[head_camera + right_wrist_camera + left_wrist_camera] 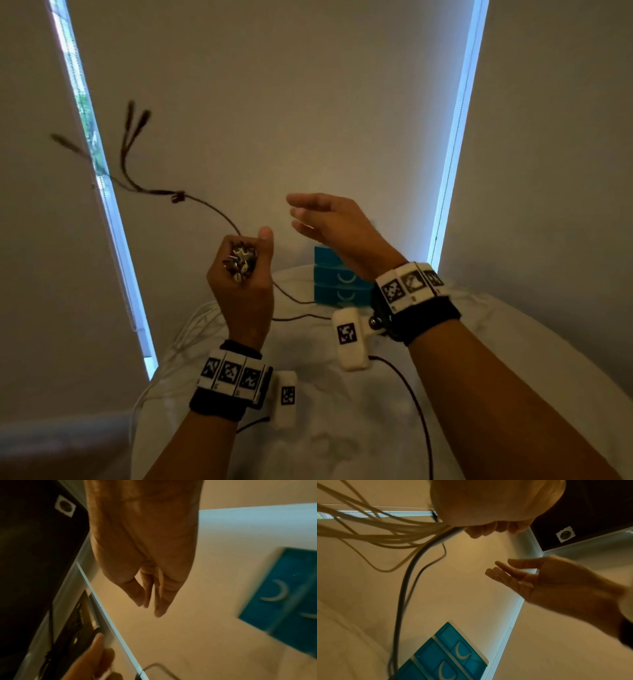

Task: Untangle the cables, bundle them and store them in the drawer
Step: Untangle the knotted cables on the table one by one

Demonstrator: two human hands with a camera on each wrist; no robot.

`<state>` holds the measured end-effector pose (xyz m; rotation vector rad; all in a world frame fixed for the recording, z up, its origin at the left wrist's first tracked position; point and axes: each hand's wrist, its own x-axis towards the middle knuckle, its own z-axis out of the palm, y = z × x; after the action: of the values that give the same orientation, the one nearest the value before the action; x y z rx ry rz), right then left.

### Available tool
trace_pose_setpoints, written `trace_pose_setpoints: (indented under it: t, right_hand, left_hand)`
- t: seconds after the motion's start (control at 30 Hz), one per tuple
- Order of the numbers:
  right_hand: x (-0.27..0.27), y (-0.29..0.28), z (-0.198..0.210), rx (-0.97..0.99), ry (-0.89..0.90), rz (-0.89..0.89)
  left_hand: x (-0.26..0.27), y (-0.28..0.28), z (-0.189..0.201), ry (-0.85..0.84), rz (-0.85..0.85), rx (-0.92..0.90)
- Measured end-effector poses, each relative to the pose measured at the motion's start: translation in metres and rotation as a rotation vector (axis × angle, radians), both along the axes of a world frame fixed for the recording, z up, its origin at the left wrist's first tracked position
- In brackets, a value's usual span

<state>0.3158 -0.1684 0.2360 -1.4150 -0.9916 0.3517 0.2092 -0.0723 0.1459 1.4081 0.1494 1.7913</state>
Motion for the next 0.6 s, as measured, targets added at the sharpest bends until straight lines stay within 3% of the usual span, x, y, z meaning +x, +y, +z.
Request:
trace_pose_setpoints:
  t: [0.1, 0.2, 0.33, 0.43, 0.53, 0.6]
  right_hand:
    - [0.011, -0.031, -0.057, 0.013, 0.242, 0.031]
    - [0.020, -0.057, -0.115, -0.004, 0.386, -0.046]
    - [0.033, -0.081, -0.153, 0.083, 0.558, -0.109]
    - [0.036, -0.092, -0.153, 0.196, 0.543, -0.143]
    - [0.030, -0.095, -0.150, 0.193, 0.431, -0.130]
    - [0.025, -0.095, -0.150, 0.149, 0.314, -0.122]
  left_hand:
    - [0.005, -0.001, -0.001, 0.186, -0.149, -0.036]
    - [0.017, -0.002, -0.009, 0.515, -0.263, -0.019]
    - [0.027, -0.015, -0.016, 0.807, -0.428, -0.019]
    - [0.034, -0.027, -0.009, 1.013, -0.456, 0.035]
    - [0.043, -0.027, -0.014, 1.141, -0.807, -0.133]
    - [0.046, -0.026, -0.019, 1.153, -0.949, -0.221]
